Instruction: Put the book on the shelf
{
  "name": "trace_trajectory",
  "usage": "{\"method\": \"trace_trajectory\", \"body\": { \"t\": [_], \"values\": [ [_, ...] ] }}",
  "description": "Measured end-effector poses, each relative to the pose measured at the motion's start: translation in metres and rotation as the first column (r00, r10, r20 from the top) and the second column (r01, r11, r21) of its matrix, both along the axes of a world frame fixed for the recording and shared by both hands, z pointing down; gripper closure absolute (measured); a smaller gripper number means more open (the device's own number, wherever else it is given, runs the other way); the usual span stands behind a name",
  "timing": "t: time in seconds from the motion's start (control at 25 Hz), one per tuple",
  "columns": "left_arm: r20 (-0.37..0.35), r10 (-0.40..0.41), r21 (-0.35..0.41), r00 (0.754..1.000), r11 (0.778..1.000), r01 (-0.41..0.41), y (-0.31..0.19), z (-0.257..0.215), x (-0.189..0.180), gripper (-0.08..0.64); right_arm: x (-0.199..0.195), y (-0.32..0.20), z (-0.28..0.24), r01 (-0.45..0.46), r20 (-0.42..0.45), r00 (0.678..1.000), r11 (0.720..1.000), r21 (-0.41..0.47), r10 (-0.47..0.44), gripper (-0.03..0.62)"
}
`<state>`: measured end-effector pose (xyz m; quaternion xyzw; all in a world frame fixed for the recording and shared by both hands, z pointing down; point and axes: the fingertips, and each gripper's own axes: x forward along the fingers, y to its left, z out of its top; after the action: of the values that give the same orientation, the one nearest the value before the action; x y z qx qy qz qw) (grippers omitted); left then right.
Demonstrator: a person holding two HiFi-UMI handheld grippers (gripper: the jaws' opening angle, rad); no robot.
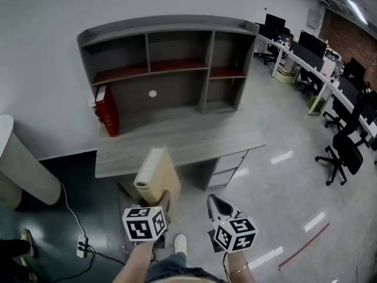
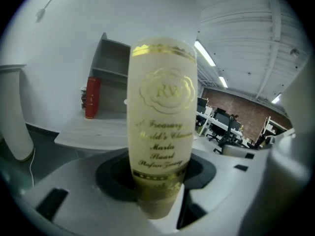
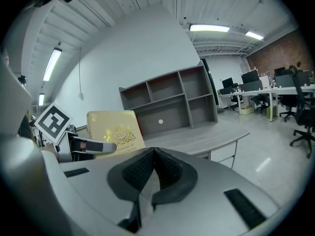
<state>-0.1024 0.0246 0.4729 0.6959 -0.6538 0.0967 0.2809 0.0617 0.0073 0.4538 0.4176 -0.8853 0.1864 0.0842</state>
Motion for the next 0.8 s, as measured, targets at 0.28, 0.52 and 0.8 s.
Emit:
{"method": "trace_trajectory", "body": {
  "t": [0.28,0.52,0.8],
  "values": [
    [-0.045,-0.004,0.011,0.999,1.0,0.004,-0.059,-0.005,-0.021,0.337,-0.029,-0.055,-0.006,0.023,-0.02,1.0,1.0,0.008,-0.023,0.583],
    [-0.046,0.003,0.017,0.999,1.0,-0.002,-0.092,-0.008,-0.031,0.337,-0.04,-0.098,-0.016,0.003,-0.031,1.0,0.999,0.036,-0.002,0.583],
    [-0.041,-0.007,0.061,0.999,0.998,0.01,-0.129,-0.015,-0.035,0.337,-0.044,-0.134,-0.024,-0.015,-0.026,1.0,0.999,0.037,0.016,0.583]
  ]
}}
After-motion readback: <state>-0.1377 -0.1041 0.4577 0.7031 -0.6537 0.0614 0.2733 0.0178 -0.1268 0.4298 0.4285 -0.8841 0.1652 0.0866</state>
